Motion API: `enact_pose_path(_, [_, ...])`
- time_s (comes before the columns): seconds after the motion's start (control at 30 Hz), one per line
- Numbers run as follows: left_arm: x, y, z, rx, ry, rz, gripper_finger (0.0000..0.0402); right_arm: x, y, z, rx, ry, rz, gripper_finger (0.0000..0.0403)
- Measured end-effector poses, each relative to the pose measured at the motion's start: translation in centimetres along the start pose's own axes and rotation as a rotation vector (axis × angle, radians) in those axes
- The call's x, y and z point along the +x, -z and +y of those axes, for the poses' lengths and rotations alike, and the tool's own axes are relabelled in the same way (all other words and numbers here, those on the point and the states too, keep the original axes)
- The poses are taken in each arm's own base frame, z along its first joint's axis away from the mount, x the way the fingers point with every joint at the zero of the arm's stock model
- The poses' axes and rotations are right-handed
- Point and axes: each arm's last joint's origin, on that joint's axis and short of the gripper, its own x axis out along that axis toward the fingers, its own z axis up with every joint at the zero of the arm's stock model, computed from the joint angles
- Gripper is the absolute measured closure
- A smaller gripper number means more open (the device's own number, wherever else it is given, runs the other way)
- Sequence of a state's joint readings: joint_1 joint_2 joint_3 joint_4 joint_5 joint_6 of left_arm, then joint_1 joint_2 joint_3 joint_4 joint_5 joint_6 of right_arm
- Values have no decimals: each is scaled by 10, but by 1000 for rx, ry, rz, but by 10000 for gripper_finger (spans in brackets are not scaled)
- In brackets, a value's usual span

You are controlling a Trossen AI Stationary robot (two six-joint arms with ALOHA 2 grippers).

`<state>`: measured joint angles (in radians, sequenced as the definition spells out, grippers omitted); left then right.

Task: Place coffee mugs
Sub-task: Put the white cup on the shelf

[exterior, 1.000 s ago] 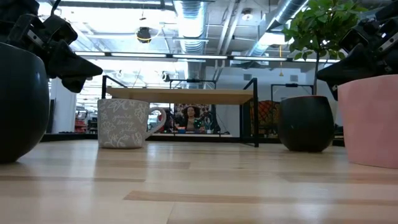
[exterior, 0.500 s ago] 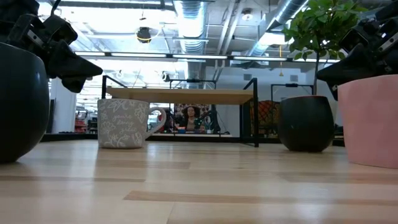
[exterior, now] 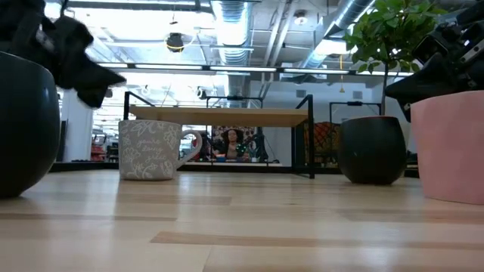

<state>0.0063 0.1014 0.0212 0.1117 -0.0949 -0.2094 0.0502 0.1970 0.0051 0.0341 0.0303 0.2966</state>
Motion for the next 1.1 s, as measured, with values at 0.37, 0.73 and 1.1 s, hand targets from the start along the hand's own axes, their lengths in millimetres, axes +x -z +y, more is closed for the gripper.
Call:
enact_pose_path(0.37, [-9,-61,-7,-381,-84,-196,371,0,0,0,0,0,0,349])
enact_pose_path(0.73, [13,-133,-25,-453,-258,239,170,0,0,0,0,0,0,349])
enact_pose_path(1.1, [74,-119,-27,-508,-353,510,134,0,0,0,0,0,0,349])
